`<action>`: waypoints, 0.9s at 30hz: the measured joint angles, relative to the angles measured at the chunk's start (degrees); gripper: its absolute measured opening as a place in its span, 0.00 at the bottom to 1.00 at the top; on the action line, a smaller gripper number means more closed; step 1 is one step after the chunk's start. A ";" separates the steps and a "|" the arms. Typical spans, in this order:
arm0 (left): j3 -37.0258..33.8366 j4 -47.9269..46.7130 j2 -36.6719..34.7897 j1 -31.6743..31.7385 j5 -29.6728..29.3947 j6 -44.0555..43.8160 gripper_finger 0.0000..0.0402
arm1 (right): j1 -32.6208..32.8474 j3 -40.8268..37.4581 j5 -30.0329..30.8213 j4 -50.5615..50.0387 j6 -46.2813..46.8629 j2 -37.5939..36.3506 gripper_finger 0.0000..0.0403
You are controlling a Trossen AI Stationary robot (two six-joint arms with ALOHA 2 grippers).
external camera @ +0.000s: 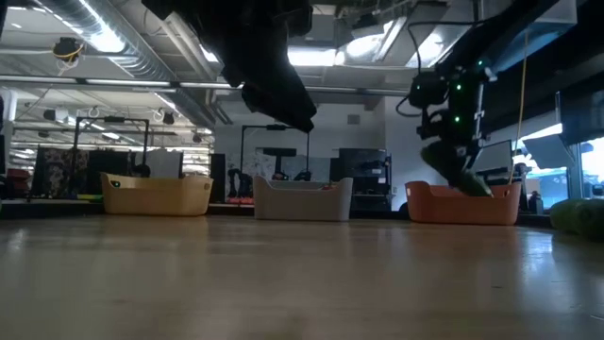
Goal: Sort produce into baskets
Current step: Put the cucumber into the orange bin, then put the lime into the yellow bin
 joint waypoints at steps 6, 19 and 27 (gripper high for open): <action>0.00 -0.07 -0.02 0.00 0.00 0.00 0.54 | 0.08 0.00 1.39 0.14 0.47 2.31 0.42; 0.00 -0.05 -0.02 0.00 0.00 0.61 0.54 | 1.62 2.26 1.13 -9.10 3.00 0.45 0.69; 0.00 -0.06 -0.03 0.00 0.00 0.11 0.54 | 10.99 7.10 -4.77 -18.96 6.92 -6.72 0.68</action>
